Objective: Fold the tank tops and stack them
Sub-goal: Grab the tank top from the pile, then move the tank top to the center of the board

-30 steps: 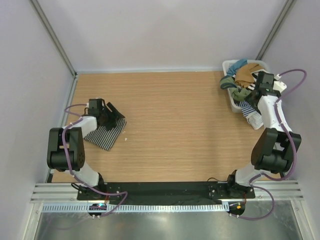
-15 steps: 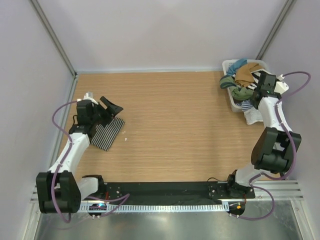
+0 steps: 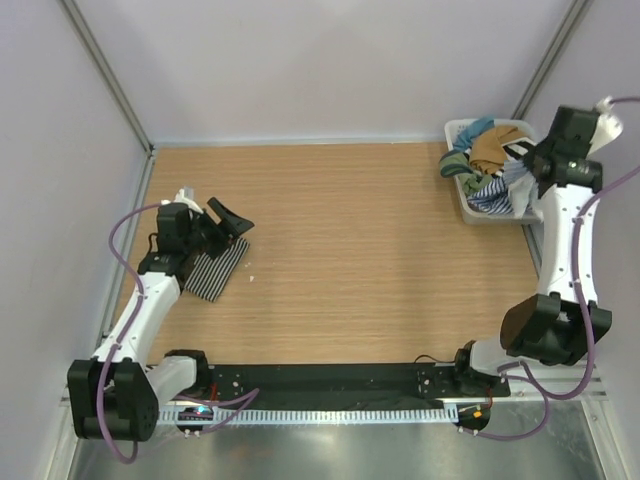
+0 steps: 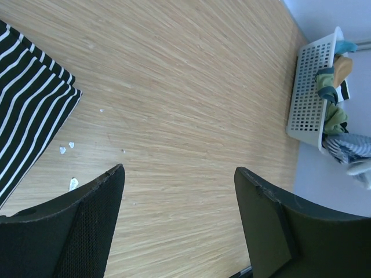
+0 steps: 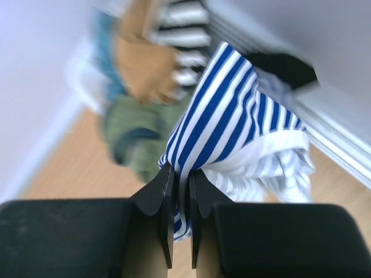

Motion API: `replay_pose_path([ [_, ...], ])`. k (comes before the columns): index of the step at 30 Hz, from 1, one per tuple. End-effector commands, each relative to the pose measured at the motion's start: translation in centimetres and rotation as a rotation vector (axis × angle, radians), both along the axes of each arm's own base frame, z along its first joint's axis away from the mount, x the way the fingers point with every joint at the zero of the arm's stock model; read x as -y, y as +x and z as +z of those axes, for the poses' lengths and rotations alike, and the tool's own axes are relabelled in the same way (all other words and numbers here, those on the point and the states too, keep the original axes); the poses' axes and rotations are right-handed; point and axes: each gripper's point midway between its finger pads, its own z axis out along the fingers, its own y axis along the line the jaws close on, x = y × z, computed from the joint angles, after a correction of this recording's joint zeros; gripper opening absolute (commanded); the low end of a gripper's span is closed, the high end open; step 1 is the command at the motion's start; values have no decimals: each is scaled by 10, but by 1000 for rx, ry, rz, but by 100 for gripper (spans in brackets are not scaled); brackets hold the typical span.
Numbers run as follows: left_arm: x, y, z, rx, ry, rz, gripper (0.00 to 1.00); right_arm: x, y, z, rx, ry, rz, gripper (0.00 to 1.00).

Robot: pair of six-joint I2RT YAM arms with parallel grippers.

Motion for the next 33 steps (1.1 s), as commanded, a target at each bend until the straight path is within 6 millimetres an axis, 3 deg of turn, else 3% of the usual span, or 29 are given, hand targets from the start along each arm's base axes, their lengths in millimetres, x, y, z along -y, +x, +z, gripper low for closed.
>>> replay_pose_path([
  [1,6,-3,21,54,-15,-23,77,-35,-3,150,329,-73,187,1],
  [2,7,-4,22,56,-16,-23,77,-49,-8,185,412,-82,249,1],
  [5,11,-7,25,67,-16,-31,77,-114,-20,238,564,-36,527,1],
  [7,14,-10,28,77,-18,-40,77,-175,-30,252,616,50,801,1],
  [10,18,-16,31,83,-16,-52,77,-238,-41,251,609,96,1030,1],
  [11,19,-19,35,94,-15,-56,77,-279,-50,241,571,136,1157,1],
  [13,20,-23,38,97,-15,-59,77,-316,-64,226,514,165,1287,1],
  [15,21,-30,46,116,-16,-66,77,-333,-76,220,498,170,1349,1],
  [18,18,-41,57,144,-2,-62,77,-345,-99,221,519,174,1425,1],
  [21,14,-50,71,184,17,-56,77,-340,-97,205,476,160,1395,3],
  [23,12,-52,77,197,25,-52,78,-330,-78,169,362,136,1313,12],
  [25,11,-54,76,191,30,-52,77,-330,-54,118,207,146,1276,14],
  [26,12,-53,74,185,30,-52,78,-328,-46,101,161,145,1253,32],
  [27,13,-53,69,170,29,-60,77,-320,-29,75,86,127,1181,44],
  [28,13,-53,66,159,28,-63,78,-315,-27,51,15,128,1151,51],
  [31,20,-54,54,127,30,-110,77,-297,-32,20,-13,88,1066,76],
  [33,23,-56,46,101,46,-134,78,-288,-40,13,-8,62,1035,78],
])
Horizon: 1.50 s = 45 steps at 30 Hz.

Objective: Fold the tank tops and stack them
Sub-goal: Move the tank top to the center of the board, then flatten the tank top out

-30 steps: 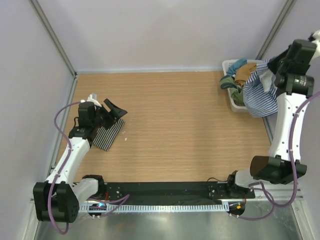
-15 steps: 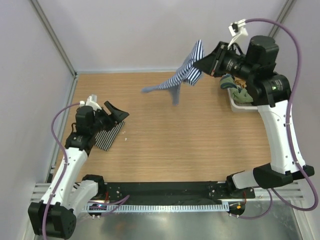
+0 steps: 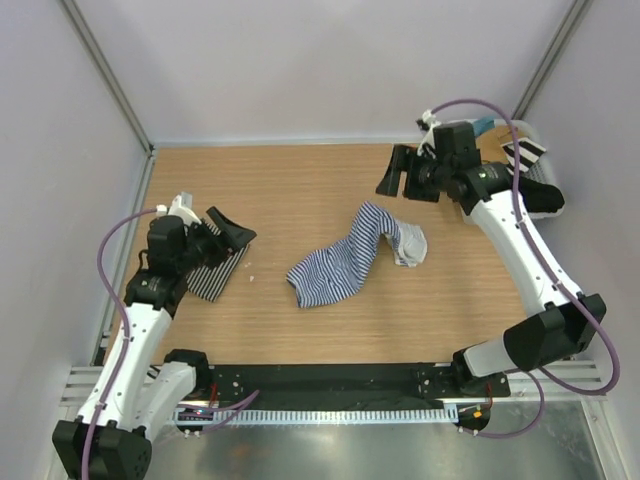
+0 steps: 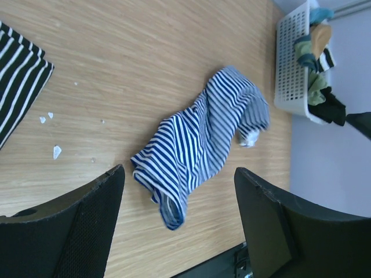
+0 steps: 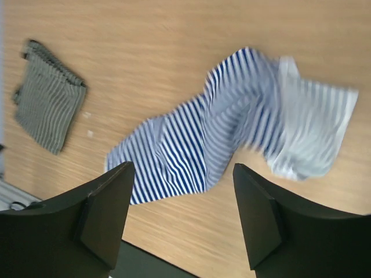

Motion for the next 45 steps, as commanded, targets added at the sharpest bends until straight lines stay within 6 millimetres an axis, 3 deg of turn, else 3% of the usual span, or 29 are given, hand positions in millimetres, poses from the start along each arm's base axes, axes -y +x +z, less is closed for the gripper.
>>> replay_pose_path([
  [1,10,-5,-12,-35,45,-77,78,28,-14,-6,61,-76,-98,74],
  [3,17,-7,-19,-61,54,-104,78,32,-22,-21,22,-100,-93,66],
  [4,26,-9,-25,-77,70,-128,77,35,-30,-39,-25,-118,-90,58],
  [6,37,-11,-32,-88,98,-156,77,36,-37,-60,-70,-133,-83,56],
  [7,50,-14,-39,-106,126,-189,77,40,-43,-81,-114,-157,-91,54],
  [9,64,-18,-49,-135,146,-229,77,42,-49,-111,-161,-169,-94,55],
  [12,91,-29,-67,-193,164,-309,73,43,-57,-139,-198,-168,-101,59],
  [18,138,-65,-85,-202,253,-453,68,61,-50,-167,-218,-231,-219,61],
  [19,152,-80,-88,-192,277,-511,68,62,-47,-170,-213,-233,-235,60],
  [20,160,-84,-86,-182,293,-530,67,66,-43,-171,-210,-234,-271,60],
  [22,174,-97,-102,-190,367,-591,66,65,-39,-176,-202,-212,-291,58],
  [24,184,-96,-105,-181,416,-611,58,60,-34,-175,-183,-159,-304,57],
  [25,189,-100,-118,-193,471,-645,56,61,-35,-178,-185,-150,-308,56],
  [27,200,-100,-117,-173,506,-675,55,61,-35,-177,-178,-133,-317,56],
  [28,201,-97,-133,-191,570,-686,57,64,-34,-174,-169,-126,-324,56],
  [29,205,-95,-130,-192,591,-692,58,65,-34,-173,-164,-123,-331,56],
  [34,201,-82,-165,-267,769,-675,58,78,-37,-165,-136,-102,-363,57],
  [41,199,-86,-197,-353,829,-683,55,96,-41,-165,-133,-95,-407,57],
  [44,194,-87,-204,-377,851,-675,43,94,-42,-166,-139,-72,-396,57],
  [45,194,-88,-204,-381,849,-679,28,94,-41,-166,-138,-66,-400,57],
])
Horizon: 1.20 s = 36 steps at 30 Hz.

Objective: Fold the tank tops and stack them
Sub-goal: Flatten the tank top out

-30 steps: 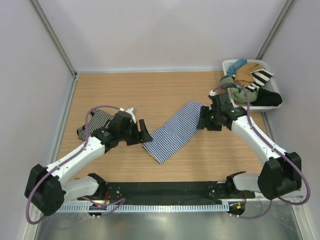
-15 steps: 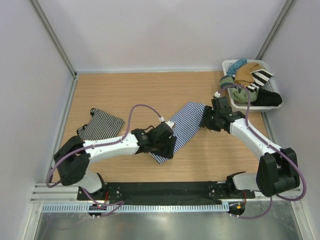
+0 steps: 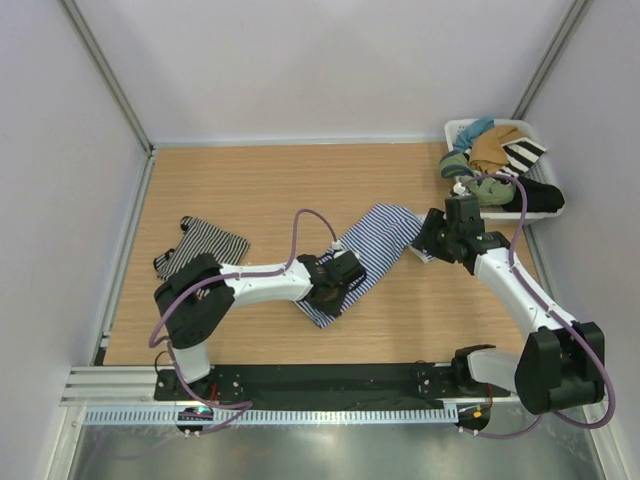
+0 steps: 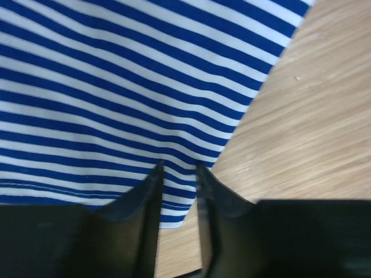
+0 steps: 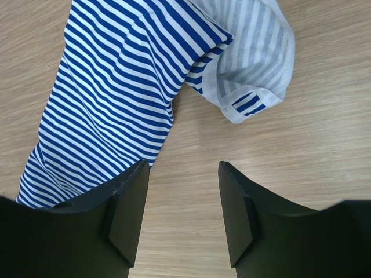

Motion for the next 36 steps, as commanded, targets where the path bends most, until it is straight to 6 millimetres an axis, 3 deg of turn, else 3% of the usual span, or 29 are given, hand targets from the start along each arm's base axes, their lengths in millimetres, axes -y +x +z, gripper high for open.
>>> replay_pose_path([
  [1,-9,-1,-7,-4,60,-5,21,-3,6,10,56,37,0,57],
  [3,-9,-3,-5,-14,51,-8,3,-2,7,7,53,42,-6,57],
  [5,-8,-6,1,-22,38,-12,0,-1,7,5,53,45,-10,57],
  [8,10,-12,42,-38,-106,-53,0,0,7,4,53,45,-21,56],
  [9,28,-23,74,-78,-226,-103,0,2,8,5,58,44,-33,57],
  [11,45,-38,111,-124,-353,-176,0,6,9,14,87,46,-52,56],
  [12,61,-56,151,-178,-482,-261,0,8,9,17,98,48,-60,56],
  [14,70,-74,194,-221,-607,-348,0,14,8,26,125,54,-80,57],
  [15,75,-74,225,-190,-691,-376,0,16,8,30,138,55,-86,57],
  [16,64,-64,257,-154,-774,-337,0,20,8,35,152,56,-98,57],
  [17,55,-52,274,-131,-828,-292,0,20,8,37,158,56,-98,56],
  [18,46,-36,278,-118,-882,-251,0,21,8,38,161,57,-100,56],
  [19,19,11,280,-76,-925,-119,0,19,7,39,161,65,-91,56],
  [20,4,20,279,-126,-970,-73,0,17,6,38,157,72,-83,57],
  [22,-35,60,226,-168,-907,112,0,9,5,38,153,101,-45,60],
  [23,-48,75,186,-160,-796,163,0,7,4,35,143,107,-33,61],
  [24,-62,70,153,-215,-694,209,4,6,3,33,133,110,-22,63],
  [27,-74,65,103,-260,-598,290,21,3,-1,29,110,104,6,68],
  [29,-77,64,99,-235,-600,311,32,2,-3,26,103,107,21,70],
  [30,-90,70,95,-167,-545,363,36,0,-3,26,100,114,28,70],
  [36,-110,76,109,-56,-483,410,33,-16,-7,14,54,163,105,68],
])
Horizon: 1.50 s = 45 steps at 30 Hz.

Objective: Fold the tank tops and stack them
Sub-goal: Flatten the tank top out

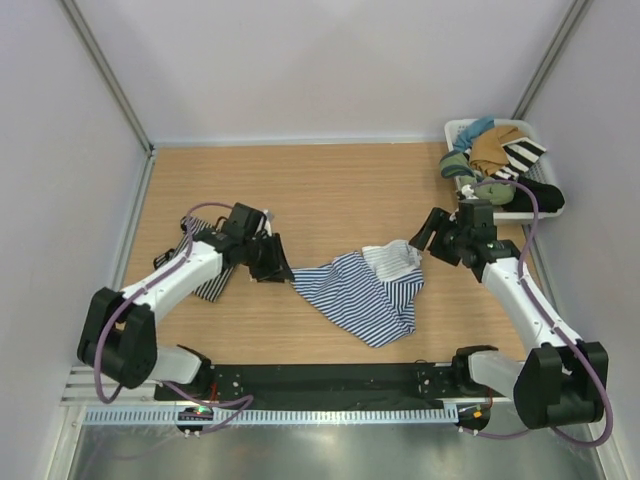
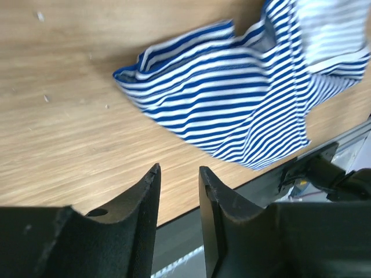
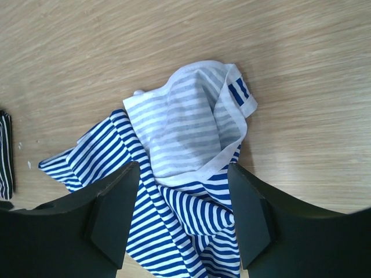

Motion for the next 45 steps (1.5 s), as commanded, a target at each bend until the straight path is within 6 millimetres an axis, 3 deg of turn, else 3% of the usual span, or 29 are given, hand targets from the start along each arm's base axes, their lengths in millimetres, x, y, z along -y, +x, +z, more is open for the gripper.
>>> replay_pose_path([
  [1,-1,25,40,183,12,27,34,-15,-2,-5,-11,33,82,68],
  [5,23,22,51,269,66,-52,60,-17,-8,-21,-58,29,87,68],
  [7,43,17,47,281,99,-108,63,-15,-11,-31,-90,20,75,68],
  [9,69,15,57,322,92,-179,65,-13,-14,-41,-120,13,67,67],
  [10,77,17,51,319,109,-201,66,-11,-17,-49,-140,4,57,68],
  [11,86,27,59,361,122,-211,68,-10,-18,-52,-148,0,53,68],
  [14,110,36,51,362,140,-251,68,-12,-25,-62,-177,12,52,68],
  [17,121,51,43,362,161,-243,68,-16,-31,-70,-191,31,53,68],
  [18,123,55,26,333,196,-245,68,-17,-32,-71,-190,34,58,65],
  [24,140,69,-4,278,223,-252,68,-19,-32,-73,-183,42,62,58],
  [28,146,85,-10,294,252,-214,68,-20,-31,-74,-176,49,65,54],
  [35,153,111,-3,366,351,-200,66,-21,-29,-75,-171,56,63,49],
  [38,165,110,-4,387,376,-249,62,-21,-29,-74,-166,55,64,47],
  [40,172,110,-3,385,367,-282,53,-21,-28,-73,-163,53,65,47],
  [45,179,103,-23,337,385,-320,50,-20,-27,-71,-158,55,58,46],
])
